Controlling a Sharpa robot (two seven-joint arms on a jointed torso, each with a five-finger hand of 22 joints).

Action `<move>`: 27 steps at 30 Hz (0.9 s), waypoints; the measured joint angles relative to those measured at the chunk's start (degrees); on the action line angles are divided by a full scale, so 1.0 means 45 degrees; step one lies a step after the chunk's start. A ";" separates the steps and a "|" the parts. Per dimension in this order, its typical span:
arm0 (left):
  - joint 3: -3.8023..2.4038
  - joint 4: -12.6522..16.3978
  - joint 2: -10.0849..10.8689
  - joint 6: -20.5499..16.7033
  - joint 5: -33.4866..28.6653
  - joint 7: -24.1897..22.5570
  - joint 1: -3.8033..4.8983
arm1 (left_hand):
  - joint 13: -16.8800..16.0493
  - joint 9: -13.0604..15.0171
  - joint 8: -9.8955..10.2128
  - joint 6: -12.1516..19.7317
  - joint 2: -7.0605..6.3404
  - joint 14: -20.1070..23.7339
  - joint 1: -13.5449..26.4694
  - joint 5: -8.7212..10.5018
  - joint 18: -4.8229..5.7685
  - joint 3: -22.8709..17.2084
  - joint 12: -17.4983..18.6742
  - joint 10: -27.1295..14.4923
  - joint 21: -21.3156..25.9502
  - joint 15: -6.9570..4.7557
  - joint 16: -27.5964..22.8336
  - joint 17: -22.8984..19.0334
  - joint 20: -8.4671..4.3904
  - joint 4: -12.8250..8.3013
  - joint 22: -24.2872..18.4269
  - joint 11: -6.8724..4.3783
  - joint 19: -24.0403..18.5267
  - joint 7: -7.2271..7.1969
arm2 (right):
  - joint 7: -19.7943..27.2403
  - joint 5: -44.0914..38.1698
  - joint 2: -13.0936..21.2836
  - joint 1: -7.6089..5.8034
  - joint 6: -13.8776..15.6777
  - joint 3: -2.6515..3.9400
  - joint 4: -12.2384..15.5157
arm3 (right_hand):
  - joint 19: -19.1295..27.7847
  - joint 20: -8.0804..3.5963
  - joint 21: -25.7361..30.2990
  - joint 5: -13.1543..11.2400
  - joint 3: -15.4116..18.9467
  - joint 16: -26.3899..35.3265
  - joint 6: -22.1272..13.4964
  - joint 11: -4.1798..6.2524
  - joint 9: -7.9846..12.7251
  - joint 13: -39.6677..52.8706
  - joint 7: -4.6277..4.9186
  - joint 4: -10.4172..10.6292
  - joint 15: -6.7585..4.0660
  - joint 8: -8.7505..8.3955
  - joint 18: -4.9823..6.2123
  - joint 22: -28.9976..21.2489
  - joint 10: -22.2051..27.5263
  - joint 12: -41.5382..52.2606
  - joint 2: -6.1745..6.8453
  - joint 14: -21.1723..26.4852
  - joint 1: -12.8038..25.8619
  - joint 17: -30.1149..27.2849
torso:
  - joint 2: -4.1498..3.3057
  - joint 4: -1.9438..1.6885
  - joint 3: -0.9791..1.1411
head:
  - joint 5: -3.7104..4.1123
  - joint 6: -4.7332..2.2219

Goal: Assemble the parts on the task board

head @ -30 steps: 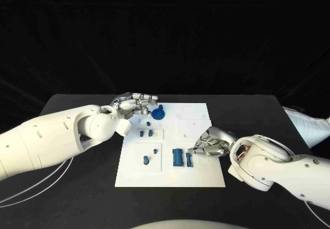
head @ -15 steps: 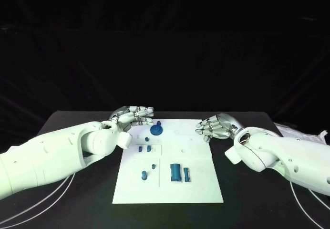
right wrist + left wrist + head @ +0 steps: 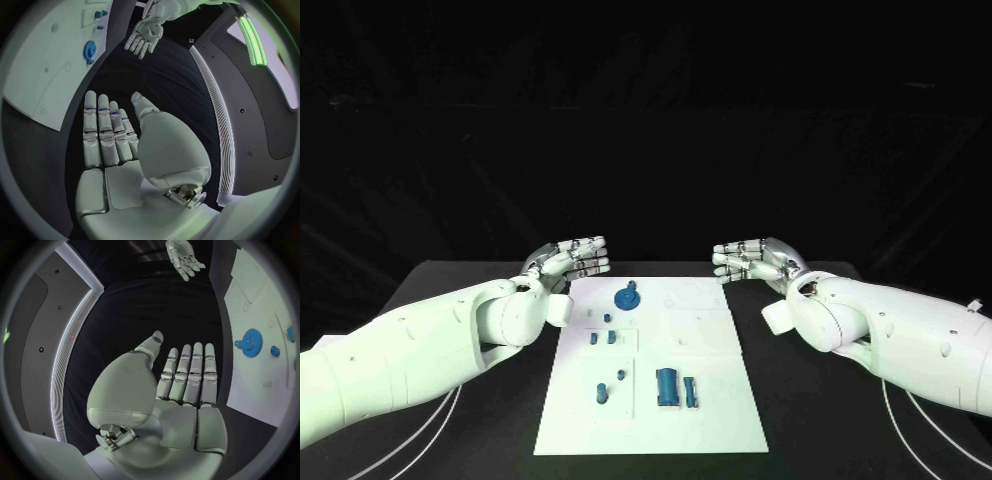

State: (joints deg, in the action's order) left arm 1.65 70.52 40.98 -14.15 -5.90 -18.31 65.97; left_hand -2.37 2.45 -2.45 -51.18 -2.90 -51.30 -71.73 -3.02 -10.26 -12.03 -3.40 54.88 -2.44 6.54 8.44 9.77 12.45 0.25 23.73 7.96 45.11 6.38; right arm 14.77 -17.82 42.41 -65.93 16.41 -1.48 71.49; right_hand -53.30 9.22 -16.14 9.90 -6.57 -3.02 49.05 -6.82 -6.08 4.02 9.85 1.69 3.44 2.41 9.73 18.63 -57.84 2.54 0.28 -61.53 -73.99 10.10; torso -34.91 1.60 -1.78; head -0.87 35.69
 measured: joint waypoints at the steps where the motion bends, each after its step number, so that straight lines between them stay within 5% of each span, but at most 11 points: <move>1: 0.0000 0.0046 0.0021 -0.0026 0.0005 0.0008 -0.0007 | 0.0076 -0.0078 0.0079 0.0445 0.0095 0.0442 0.0621 0.0098 0.0136 0.0107 0.0119 -0.0472 0.0074 -0.0056 -0.0068 -0.0086 -0.0103 -0.0004 -0.0206 -0.0071 -0.0385 -0.0051 | -0.0007 0.0007 0.0019 0.0015 0.0042 0.0000 0.0046 | 0.0458 -0.0081 0.0143 -0.0086 0.0059 0.0097 -0.0418 0.0059 0.0055 -0.0122 -0.0086 -0.0059 -0.0110 -0.0078 -0.0001 -0.0160 0.0495 -0.0083 -0.0015 0.0527 0.0635 -0.0092 | 0.0007 -0.0006 0.0007 | 0.0000 0.0001; 5: -0.0015 0.0419 0.0094 -0.0250 0.0032 0.0001 -0.0155 | 0.0292 -0.0302 0.0301 0.2105 0.0362 0.2105 0.2950 0.0374 0.0350 0.0498 0.0425 -0.2247 0.0296 -0.0313 -0.0353 -0.0401 -0.0513 -0.0025 -0.0975 -0.0321 -0.1849 -0.0348 | 0.0008 0.0131 0.0082 0.0162 0.0300 0.0014 0.0412 | 0.2164 -0.0374 0.0659 -0.0403 0.0270 0.0379 -0.1987 0.0275 0.0465 -0.0490 -0.0400 -0.0259 -0.0423 -0.0296 -0.0299 -0.0759 0.2350 -0.0312 -0.0045 0.2496 0.3000 -0.0415 | 0.0145 -0.0071 0.0074 | 0.0051 -0.0056; 8: -0.0074 0.0917 0.0187 -0.0634 0.0084 -0.0082 -0.0294 | 0.0391 -0.0404 0.0385 0.3287 0.0481 0.3293 0.4610 0.0464 0.0507 0.0773 0.0510 -0.3521 0.0393 -0.0759 -0.0544 -0.0627 -0.0804 -0.0035 -0.1523 -0.0515 -0.2898 -0.0780 | 0.0161 0.0368 0.0141 0.0323 0.0722 0.0071 0.0944 | 0.3391 -0.0588 0.1030 -0.0631 0.0739 0.0445 -0.3119 0.0674 0.0830 -0.0660 -0.0629 -0.0295 -0.0566 -0.0371 -0.0502 -0.1189 0.3678 -0.0399 -0.0057 0.3914 0.4702 -0.0648 | 0.0363 -0.0160 0.0175 | 0.0107 -0.0156; 13: -0.0189 0.2034 0.0423 -0.1789 0.0260 -0.0442 -0.0608 | 0.0467 -0.0471 0.0406 0.4762 0.0574 0.4775 0.6679 0.0532 0.0750 0.1116 0.0613 -0.5098 0.0446 -0.1145 -0.1014 -0.0908 -0.1158 -0.0043 -0.2207 -0.1090 -0.4197 -0.1129 | 0.0738 0.1102 0.0262 0.0665 0.1888 0.0181 0.2137 | 0.4923 -0.0864 0.1490 -0.0914 0.1114 0.0535 -0.4527 0.1133 0.1117 -0.0789 -0.0913 -0.0361 -0.0679 -0.0444 -0.0695 -0.1720 0.5327 -0.0443 -0.0060 0.5678 0.6821 -0.0934 | 0.0671 -0.0289 0.0321 | 0.0178 -0.0266; 18: -0.0266 0.3211 0.0626 -0.3372 0.0521 -0.0994 -0.0987 | 0.0492 -0.0504 0.0458 0.6056 0.0616 0.6064 0.8483 0.0586 0.0906 0.1414 0.0682 -0.6483 0.0464 -0.1320 -0.1518 -0.1538 -0.1472 -0.0056 -0.2806 -0.1478 -0.5334 -0.1294 | 0.1549 0.2091 0.0387 0.1021 0.3385 0.0259 0.3239 | 0.6204 -0.1481 0.1880 -0.1472 0.1277 0.0586 -0.5709 0.1363 0.1249 -0.0843 -0.1458 -0.0366 -0.0724 -0.0444 -0.0899 -0.2172 0.6733 -0.0486 -0.0062 0.7162 0.8603 -0.1466 | 0.0780 -0.0338 0.0371 | 0.0190 -0.0289; 20: -0.0294 0.3597 0.0697 -0.4050 0.0634 -0.1238 -0.1100 | 0.0498 -0.0510 0.0457 0.6439 0.0626 0.6448 0.9018 0.0586 0.1099 0.1597 0.0682 -0.6893 0.0464 -0.1354 -0.1591 -0.1698 -0.1635 -0.0056 -0.2984 -0.1560 -0.5668 -0.1334 | 0.1887 0.2500 0.0439 0.1125 0.4004 0.0280 0.3573 | 0.6679 -0.1655 0.2028 -0.1690 0.1285 0.0586 -0.6135 0.1420 0.1277 -0.0846 -0.1679 -0.0359 -0.0734 -0.0444 -0.1219 -0.2338 0.7261 -0.0486 -0.0067 0.7711 0.9266 -0.1699 | 0.0797 -0.0345 0.0383 | 0.0192 -0.0291; 25: -0.0341 0.4133 0.0807 -0.5299 0.0865 -0.1702 -0.1258 | 0.0507 -0.0524 0.0456 0.7401 0.0637 0.7410 1.0370 0.0584 0.1605 0.2206 0.0682 -0.7924 0.0464 -0.1418 -0.1730 -0.1974 -0.2280 -0.0050 -0.3429 -0.1685 -0.6492 -0.1379 | 0.2481 0.3226 0.0494 0.1256 0.5096 0.0316 0.4003 | 0.7670 -0.1876 0.2324 -0.1955 0.1357 0.0586 -0.7046 0.1463 0.1315 -0.0868 -0.1971 -0.0360 -0.0760 -0.0444 -0.1703 -0.2682 0.8327 -0.0486 -0.0064 0.8849 1.0635 -0.2013 | 0.0818 -0.0350 0.0393 | 0.0193 -0.0292; 27: -0.0346 0.4239 0.0825 -0.5668 0.0938 -0.1845 -0.1287 | 0.0510 -0.0527 0.0456 0.7709 0.0641 0.7725 1.0807 0.0583 0.1802 0.2332 0.0682 -0.8263 0.0464 -0.1425 -0.1730 -0.2028 -0.2414 -0.0054 -0.3577 -0.1712 -0.6775 -0.1395 | 0.2645 0.3429 0.0503 0.1274 0.5397 0.0318 0.4062 | 0.7985 -0.1920 0.2560 -0.2027 0.1357 0.0586 -0.7345 0.1478 0.1317 -0.0871 -0.2030 -0.0360 -0.0762 -0.0444 -0.1702 -0.2794 0.8665 -0.0486 -0.0063 0.9214 1.1081 -0.2079 | 0.0823 -0.0353 0.0393 | 0.0193 -0.0292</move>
State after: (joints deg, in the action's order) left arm 0.09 89.59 44.69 -39.66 -1.68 -26.62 60.17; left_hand -0.08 0.08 -0.39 -16.49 -0.02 -16.54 -23.09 -0.40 -2.15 -1.54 -0.33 17.70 -0.35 0.13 0.65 0.64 1.59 0.01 7.63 0.26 14.62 0.10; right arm 26.67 -2.39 44.67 -60.20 40.70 -0.05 89.77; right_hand -17.37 0.58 -4.62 0.78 -0.47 -0.38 16.00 -0.17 -0.15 0.09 0.71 0.07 0.01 0.41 2.07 6.06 -18.84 0.35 0.00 -20.07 -24.13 0.75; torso -31.21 0.01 -0.01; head 0.00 34.38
